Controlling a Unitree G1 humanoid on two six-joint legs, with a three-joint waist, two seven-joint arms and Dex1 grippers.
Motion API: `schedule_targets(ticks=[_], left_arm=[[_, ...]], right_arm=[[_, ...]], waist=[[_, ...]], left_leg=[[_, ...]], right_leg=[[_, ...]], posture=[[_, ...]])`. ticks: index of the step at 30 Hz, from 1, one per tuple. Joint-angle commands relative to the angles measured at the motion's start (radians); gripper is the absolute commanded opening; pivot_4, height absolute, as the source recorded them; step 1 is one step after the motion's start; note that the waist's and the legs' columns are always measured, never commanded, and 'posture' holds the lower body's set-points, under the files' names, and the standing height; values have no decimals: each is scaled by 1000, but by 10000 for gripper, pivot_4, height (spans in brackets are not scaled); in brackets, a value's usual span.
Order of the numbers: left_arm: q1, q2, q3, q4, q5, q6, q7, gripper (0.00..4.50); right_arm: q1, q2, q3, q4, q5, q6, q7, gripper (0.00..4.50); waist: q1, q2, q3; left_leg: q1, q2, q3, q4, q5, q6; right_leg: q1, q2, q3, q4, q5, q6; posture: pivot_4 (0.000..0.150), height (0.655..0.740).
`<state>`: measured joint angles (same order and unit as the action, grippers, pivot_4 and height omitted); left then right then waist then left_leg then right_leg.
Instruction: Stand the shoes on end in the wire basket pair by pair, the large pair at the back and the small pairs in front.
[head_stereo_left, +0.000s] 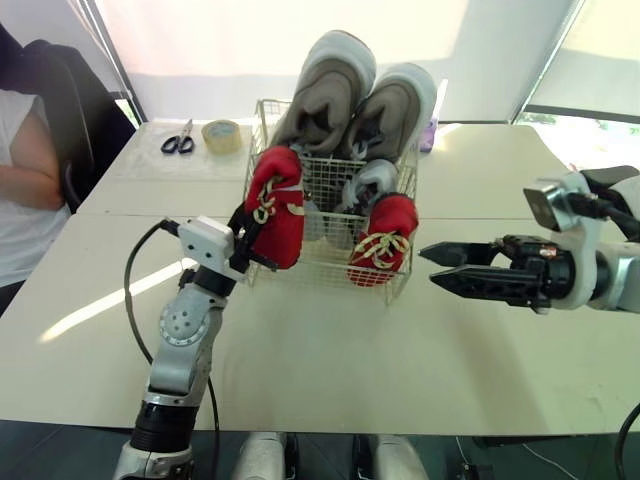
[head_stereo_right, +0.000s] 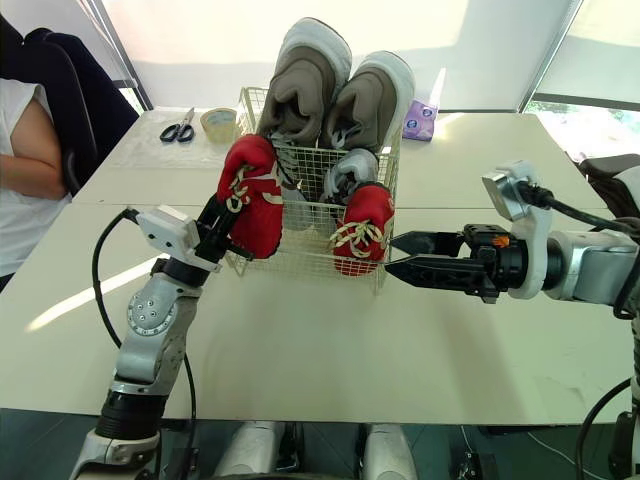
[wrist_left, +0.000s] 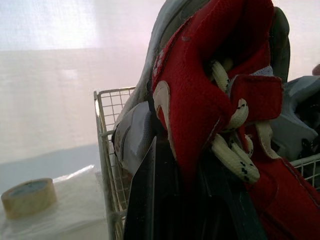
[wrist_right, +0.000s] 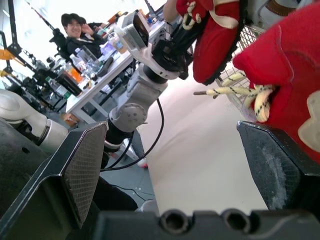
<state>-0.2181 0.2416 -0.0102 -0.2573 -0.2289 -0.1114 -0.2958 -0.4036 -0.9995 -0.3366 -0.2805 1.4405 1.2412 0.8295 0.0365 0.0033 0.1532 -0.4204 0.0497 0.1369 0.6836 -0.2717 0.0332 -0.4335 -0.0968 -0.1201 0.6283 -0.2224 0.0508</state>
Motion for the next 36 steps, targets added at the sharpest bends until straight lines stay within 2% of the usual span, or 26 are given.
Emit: schedule_targets(ticks=[1,6,12,16,21,24,27,31,34,36], left_arm=[[-44,27,31,-63,72,1,33,162],[-113,23,-11,-35,239,-147,76,162],[-81,-21,-68,86,337,-296,112,162],[-33,-17,-94,239,441,-457,169,162],[-43,-2,-115,494,542,-623,260,162],[-68,-4,-113,551,560,-671,299,162],[-95,-19,-110,596,522,-659,293,162],[-61,-30,-106,528,447,-576,245,162],[6,-36,-114,370,319,-447,164,12134],[45,-31,-116,238,234,-327,114,22556]], right_arm=[[-8,8,-22,-27,15,-27,-4,45000],[-30,15,-6,-17,18,-30,-12,45000],[-58,-6,-4,4,27,-11,-9,45000],[-75,-25,-18,21,50,8,-14,45000],[-66,-69,-42,18,107,37,-29,45000],[-75,-80,-38,28,123,37,-46,45000],[-81,-90,-34,31,125,34,-50,45000],[-77,-89,-32,28,116,26,-47,45000],[-60,-69,-29,17,100,9,-46,45000],[-43,-56,-29,7,94,-2,-47,45000]], waist=[[0,-1,1],[3,-3,2],[2,-3,2],[1,-3,2],[3,-2,1],[2,-2,1],[4,-2,1],[4,-2,1],[1,-2,1],[2,-2,1]], left_leg=[[0,0,0,0,0,0],[-6,-1,0,0,0,0],[-7,-1,1,0,-1,2],[-7,0,1,0,-1,2],[-6,0,1,0,-1,2],[-5,0,1,0,-1,2],[-5,0,1,0,-1,2],[-5,0,1,0,-1,2],[-5,0,1,0,-1,2],[-6,0,1,0,-1,2]], right_leg=[[0,0,0,0,0,0],[-5,1,0,0,0,0],[-5,0,0,-2,1,1],[-6,-1,0,-2,0,0],[-5,-1,0,-2,0,0],[-4,-2,0,-2,0,0],[-4,-2,0,-2,0,0],[-4,-2,0,-2,0,0],[-4,-2,0,-2,0,0],[-6,-2,0,-2,0,0]], posture=[[1500,7400],[1500,7400],[1500,7400],[1500,7400],[1500,7400],[1500,7400],[1500,7400],[1500,7400],[1500,7400],[1500,7400]])
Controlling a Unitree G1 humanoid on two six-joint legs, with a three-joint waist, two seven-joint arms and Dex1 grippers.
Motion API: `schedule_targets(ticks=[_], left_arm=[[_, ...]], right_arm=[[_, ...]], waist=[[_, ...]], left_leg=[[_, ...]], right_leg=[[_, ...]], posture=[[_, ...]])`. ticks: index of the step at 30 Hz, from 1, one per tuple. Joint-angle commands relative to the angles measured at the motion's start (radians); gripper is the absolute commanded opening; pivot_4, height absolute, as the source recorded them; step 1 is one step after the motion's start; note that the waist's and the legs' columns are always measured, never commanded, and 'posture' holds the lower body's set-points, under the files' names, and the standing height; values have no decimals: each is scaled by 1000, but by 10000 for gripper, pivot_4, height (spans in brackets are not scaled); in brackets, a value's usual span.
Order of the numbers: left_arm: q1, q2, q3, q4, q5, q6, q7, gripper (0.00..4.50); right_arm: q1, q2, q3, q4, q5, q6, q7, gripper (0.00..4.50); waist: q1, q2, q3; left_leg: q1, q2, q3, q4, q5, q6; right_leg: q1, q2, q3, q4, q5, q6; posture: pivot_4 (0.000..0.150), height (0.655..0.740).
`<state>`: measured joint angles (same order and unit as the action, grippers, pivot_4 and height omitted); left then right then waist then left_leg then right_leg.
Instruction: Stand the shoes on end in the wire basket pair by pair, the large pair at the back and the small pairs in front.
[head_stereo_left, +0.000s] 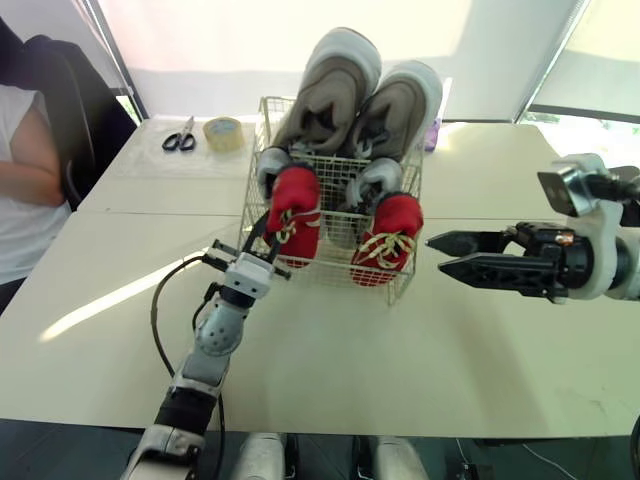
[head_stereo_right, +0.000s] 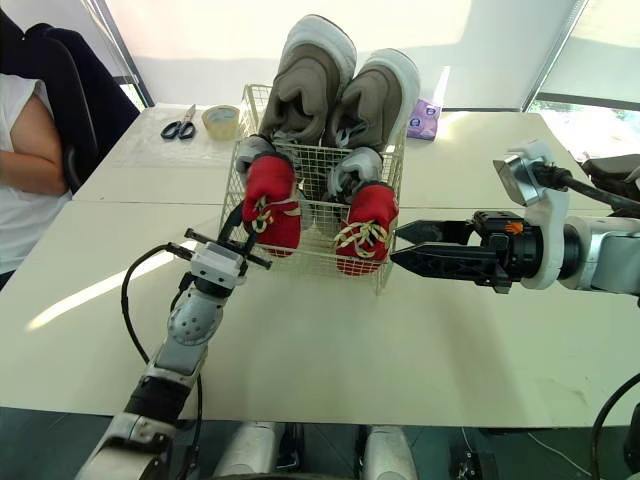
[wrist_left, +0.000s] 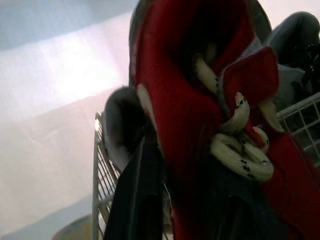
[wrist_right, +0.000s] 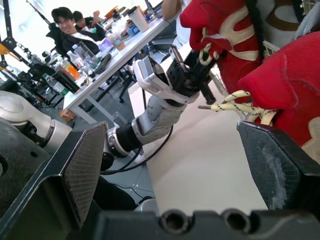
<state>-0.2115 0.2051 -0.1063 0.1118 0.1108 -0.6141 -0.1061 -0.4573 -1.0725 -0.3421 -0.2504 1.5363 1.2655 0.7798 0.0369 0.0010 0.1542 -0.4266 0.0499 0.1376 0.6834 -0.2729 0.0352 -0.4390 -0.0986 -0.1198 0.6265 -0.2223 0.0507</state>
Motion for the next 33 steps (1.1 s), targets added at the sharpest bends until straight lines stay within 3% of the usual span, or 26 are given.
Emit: schedule_targets(ticks=[1,2,10,13,20,23,24,29,33], left_arm=[[61,21,-22,-223,-157,263,-107,27706],[81,33,-11,-308,-192,342,-119,32503],[182,149,106,-678,-370,753,-170,32503],[223,194,170,-802,-495,912,-177,32503],[288,281,263,-934,-698,1176,-177,32503],[356,334,410,-973,-910,1293,-175,32503],[390,384,466,-985,-1019,1346,-181,32503],[614,612,720,-996,-1327,1481,-330,32503],[772,679,711,-936,-1220,1482,-498,32503]], right_arm=[[21,24,-24,-28,-3,-32,1,45000],[28,32,-23,-32,-4,-37,0,45000],[49,73,-3,-41,-34,-61,10,45000],[60,79,2,-39,-54,-65,24,45000],[91,96,8,-42,-94,-79,52,45000],[133,70,-11,-47,-113,-68,88,45000],[159,52,-22,-53,-127,-64,112,45000],[327,-39,-82,-110,-186,-58,251,45000],[407,-46,-39,-150,-290,-126,324,45000]], waist=[[4,0,0],[3,-1,0],[-3,-3,5],[-2,-4,6],[0,-5,8],[-1,-6,9],[-1,-6,9],[0,-2,13],[-2,0,14]], left_leg=[[0,0,0,0,0,0],[0,0,-1,0,0,0],[-1,0,0,-1,0,0],[-1,0,0,-1,0,0],[-1,0,0,-1,0,0],[-1,0,-1,-1,0,-1],[-1,0,-1,-2,0,-1],[-1,0,-1,-3,-1,-1],[0,0,-2,-4,-4,-6]], right_leg=[[0,0,0,0,0,0],[0,0,0,0,0,0],[-2,1,0,0,0,0],[-2,1,0,0,0,0],[-1,1,0,-2,0,0],[-1,1,0,-2,0,0],[-1,2,0,-2,0,0],[-2,1,0,-5,-1,1],[-3,1,-1,-12,-3,4]], posture=[[1500,7400],[1500,7400],[1500,7400],[1500,7400],[1500,7400],[1500,7400],[1500,7400],[1500,7400],[1500,7400]])
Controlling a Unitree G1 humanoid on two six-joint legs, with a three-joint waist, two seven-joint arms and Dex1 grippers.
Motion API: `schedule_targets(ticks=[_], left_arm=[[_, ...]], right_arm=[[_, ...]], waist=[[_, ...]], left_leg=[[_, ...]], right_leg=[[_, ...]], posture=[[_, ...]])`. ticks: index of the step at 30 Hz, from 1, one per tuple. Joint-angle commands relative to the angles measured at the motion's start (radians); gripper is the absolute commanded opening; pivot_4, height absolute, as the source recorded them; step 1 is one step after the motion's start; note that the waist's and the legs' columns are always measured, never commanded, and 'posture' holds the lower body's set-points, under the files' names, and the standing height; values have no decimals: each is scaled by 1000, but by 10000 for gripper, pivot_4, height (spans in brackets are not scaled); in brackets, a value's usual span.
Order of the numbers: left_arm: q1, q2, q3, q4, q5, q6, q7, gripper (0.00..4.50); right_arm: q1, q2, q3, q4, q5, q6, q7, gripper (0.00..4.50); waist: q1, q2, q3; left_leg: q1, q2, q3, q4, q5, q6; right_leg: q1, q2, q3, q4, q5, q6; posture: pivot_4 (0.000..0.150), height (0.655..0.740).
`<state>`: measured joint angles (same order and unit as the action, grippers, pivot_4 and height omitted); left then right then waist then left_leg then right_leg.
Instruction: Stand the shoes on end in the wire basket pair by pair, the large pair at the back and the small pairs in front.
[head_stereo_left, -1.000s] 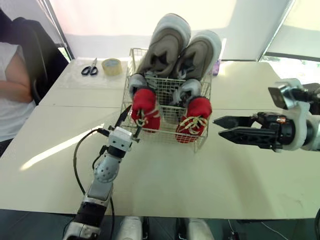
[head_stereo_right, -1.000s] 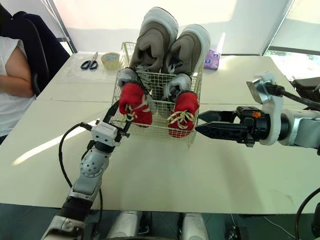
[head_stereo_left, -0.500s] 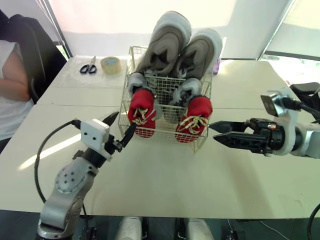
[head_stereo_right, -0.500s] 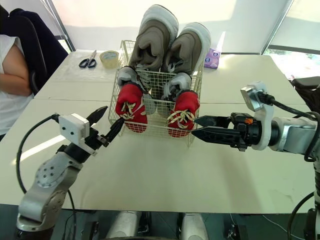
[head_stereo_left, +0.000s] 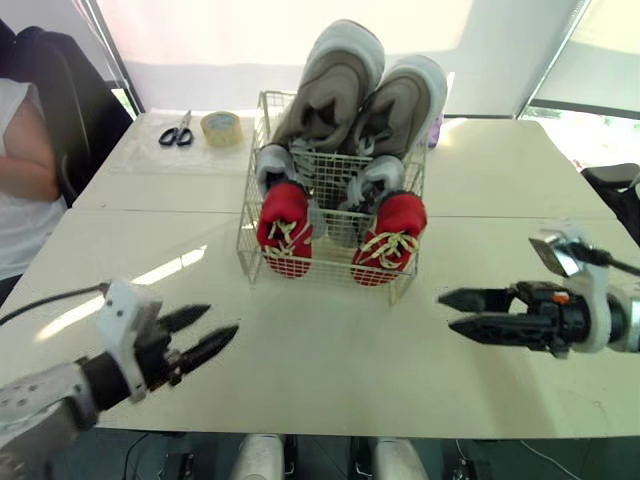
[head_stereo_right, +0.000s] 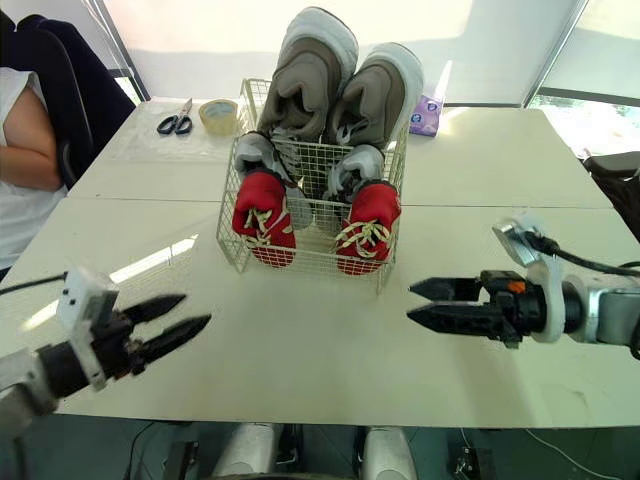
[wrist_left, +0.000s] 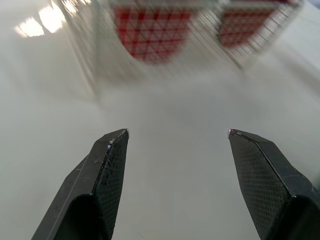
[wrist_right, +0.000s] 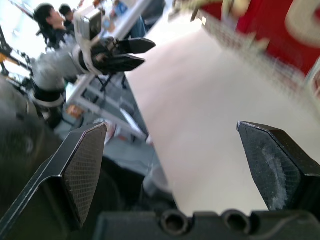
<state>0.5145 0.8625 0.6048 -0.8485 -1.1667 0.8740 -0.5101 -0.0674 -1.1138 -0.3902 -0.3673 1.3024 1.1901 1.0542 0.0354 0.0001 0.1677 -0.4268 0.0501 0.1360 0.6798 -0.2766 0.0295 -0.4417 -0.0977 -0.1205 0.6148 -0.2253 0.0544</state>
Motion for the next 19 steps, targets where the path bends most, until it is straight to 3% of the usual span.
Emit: schedule_targets(ticks=[1,5,19], left_arm=[[53,25,-24,48,107,-29,-110,32503],[17,7,-88,90,209,-82,-119,32503],[9,-60,-70,141,176,-64,-140,32503]], right_arm=[[25,2,33,-43,-88,-74,58,45000],[28,31,89,-54,-152,-125,70,45000],[-24,91,132,-67,-161,-131,25,45000]], waist=[[-1,2,1],[1,4,3],[1,3,3]], left_leg=[[0,0,0,0,0,0],[0,0,0,-2,0,0],[-1,-1,2,-14,1,-2]], right_leg=[[0,0,0,-1,0,0],[-1,-1,0,-2,0,0],[-2,1,0,-3,1,-5]], posture=[[1500,7400],[1500,7400],[1500,7400]])
